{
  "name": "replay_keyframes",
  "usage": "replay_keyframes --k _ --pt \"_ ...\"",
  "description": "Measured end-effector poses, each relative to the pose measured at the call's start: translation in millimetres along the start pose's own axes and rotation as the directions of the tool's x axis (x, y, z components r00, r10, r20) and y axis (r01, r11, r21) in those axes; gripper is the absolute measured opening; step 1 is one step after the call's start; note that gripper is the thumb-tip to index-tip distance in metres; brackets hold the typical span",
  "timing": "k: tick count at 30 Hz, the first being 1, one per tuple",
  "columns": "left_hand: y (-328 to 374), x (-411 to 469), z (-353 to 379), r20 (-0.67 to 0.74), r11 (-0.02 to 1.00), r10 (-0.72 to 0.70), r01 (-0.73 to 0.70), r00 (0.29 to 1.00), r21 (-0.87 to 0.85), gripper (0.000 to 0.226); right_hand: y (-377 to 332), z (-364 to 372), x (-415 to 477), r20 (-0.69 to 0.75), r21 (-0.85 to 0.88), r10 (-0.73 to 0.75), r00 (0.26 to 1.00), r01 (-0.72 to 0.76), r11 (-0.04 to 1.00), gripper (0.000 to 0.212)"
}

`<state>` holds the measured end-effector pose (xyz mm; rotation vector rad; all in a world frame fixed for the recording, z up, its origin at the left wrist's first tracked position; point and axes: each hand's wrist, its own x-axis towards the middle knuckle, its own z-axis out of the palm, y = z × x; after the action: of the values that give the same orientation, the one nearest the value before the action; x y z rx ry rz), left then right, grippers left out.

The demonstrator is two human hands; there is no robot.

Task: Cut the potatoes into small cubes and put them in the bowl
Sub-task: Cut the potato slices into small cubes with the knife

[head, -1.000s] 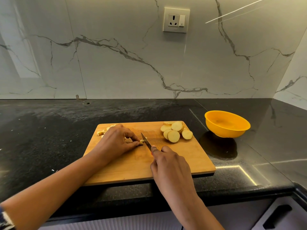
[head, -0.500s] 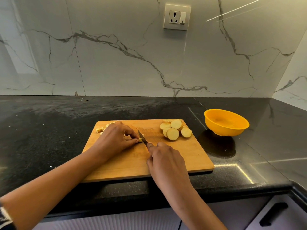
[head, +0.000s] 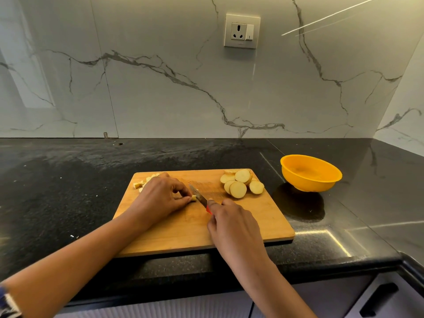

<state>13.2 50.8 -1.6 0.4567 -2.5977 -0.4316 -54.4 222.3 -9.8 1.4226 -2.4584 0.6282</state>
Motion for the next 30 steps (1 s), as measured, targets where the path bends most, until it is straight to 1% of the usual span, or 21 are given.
replay_keyframes --k 2,6,10,14,19,22,25,27,30 --pt "-0.1 0.1 -0.1 0.0 1.0 -0.006 0.006 1.0 0.005 0.016 -3.1 2.4 4.7 0.016 -0.016 0.001 1.0 -0.001 1.0 0.043" --pt "-0.4 0.2 1.0 -0.014 1.0 0.01 -0.01 1.0 0.007 0.015 -13.7 2.3 2.8 0.055 -0.081 -0.041 0.998 0.045 0.996 0.041" --pt "-0.4 -0.4 2.9 -0.045 1.0 0.021 -0.02 0.999 0.006 0.012 -13.1 -4.7 -12.4 0.082 -0.097 -0.037 0.996 0.045 0.994 0.046" --pt "-2.8 1.4 4.8 -0.026 1.0 0.021 -0.02 0.999 0.022 0.012 -11.8 -13.6 -28.9 0.082 -0.136 -0.031 0.996 0.042 0.99 0.052" --pt "-2.9 2.0 4.5 -0.016 1.0 0.01 -0.009 1.0 0.019 0.011 -6.4 -6.1 -20.7 0.044 -0.181 0.014 0.999 -0.006 0.984 0.054" --pt "-2.4 1.7 4.3 -0.015 1.0 0.005 -0.005 1.0 0.017 0.012 0.5 -2.6 -8.6 -0.014 -0.131 0.041 0.999 -0.043 0.99 0.051" --pt "-3.4 1.6 4.3 -0.013 1.0 0.002 -0.002 1.0 0.008 0.013 6.9 -5.9 -4.1 -0.048 -0.03 0.063 0.997 -0.064 0.997 0.047" --pt "-4.0 1.1 4.2 -0.018 1.0 -0.015 0.015 1.0 -0.005 0.013 6.1 -8.3 -8.3 -0.068 0.033 0.046 0.997 -0.044 0.998 0.045" --pt "-5.0 1.5 3.7 -0.027 0.999 -0.043 0.043 0.999 -0.023 0.014 -1.9 -8.6 -15.7 -0.06 0.065 0.001 0.998 0.003 0.998 0.045"
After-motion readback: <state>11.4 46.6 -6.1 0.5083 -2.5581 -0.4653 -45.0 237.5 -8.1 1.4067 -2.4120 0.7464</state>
